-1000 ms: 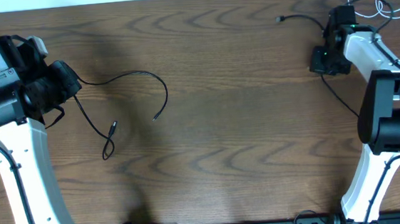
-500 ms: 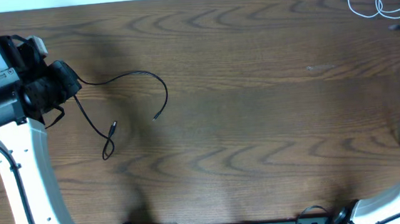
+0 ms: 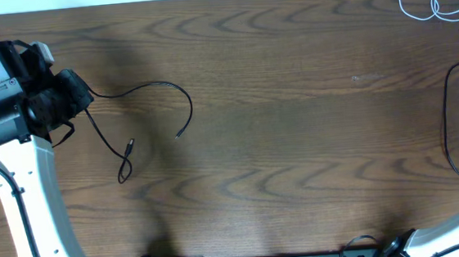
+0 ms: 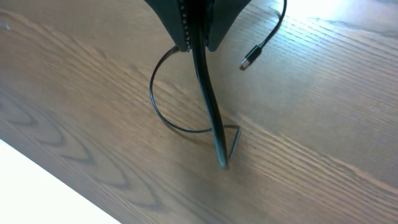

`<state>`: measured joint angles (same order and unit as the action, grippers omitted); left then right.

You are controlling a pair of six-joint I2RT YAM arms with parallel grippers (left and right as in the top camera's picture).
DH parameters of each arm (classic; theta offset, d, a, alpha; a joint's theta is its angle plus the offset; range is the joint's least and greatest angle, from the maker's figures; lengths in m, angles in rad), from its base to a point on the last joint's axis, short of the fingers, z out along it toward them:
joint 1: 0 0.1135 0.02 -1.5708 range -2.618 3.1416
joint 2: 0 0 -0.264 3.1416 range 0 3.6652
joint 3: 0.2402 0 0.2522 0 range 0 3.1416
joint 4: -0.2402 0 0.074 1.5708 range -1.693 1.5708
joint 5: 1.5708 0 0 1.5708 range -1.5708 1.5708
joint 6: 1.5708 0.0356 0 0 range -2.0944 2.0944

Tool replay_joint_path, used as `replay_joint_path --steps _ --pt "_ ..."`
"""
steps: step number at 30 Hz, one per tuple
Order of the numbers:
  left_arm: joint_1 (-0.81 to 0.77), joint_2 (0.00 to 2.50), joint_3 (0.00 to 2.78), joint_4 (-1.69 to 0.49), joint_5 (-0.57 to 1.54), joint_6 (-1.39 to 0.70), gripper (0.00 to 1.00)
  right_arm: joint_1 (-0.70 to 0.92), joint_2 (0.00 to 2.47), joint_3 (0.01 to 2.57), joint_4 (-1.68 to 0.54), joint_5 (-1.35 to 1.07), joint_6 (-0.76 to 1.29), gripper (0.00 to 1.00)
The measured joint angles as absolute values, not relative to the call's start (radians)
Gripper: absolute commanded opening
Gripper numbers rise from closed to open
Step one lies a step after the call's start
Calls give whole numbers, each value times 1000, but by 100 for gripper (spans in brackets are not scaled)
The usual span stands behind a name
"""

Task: Untangle cables

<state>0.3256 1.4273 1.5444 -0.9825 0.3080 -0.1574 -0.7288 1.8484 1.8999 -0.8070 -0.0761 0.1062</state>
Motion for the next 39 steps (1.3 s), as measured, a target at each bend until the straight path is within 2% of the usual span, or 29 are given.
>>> replay_joint_path --steps 8,18,19,20,25,27,29,35,39 --pt "220 1427 1544 -975 308 -161 8 -559 1848 1897 -942 -258 40 25" --pt "-103 1468 1544 -915 345 -210 8 -343 1848 1897 -996 -332 17 29" --pt "-159 1477 1544 -890 353 -213 13 -333 1848 1897 -1008 -337 15 29" --pt "-184 1482 1544 -881 360 -214 23 -328 1848 1897 -1017 -338 15 29" --pt "-309 1511 1544 -802 371 -252 49 -298 1848 1897 -1057 -341 14 29" --pt "-339 1522 1544 -789 372 -263 64 -281 1848 1897 -1059 -345 14 30" --pt "-363 1529 1544 -782 373 -271 84 -263 1848 1897 -1059 -352 14 30" --pt "-398 1532 1544 -804 317 -265 88 -171 1848 1897 -1057 -363 14 32" --pt "-321 1530 1544 -827 256 -265 88 -90 1848 1871 -1026 -368 14 34"
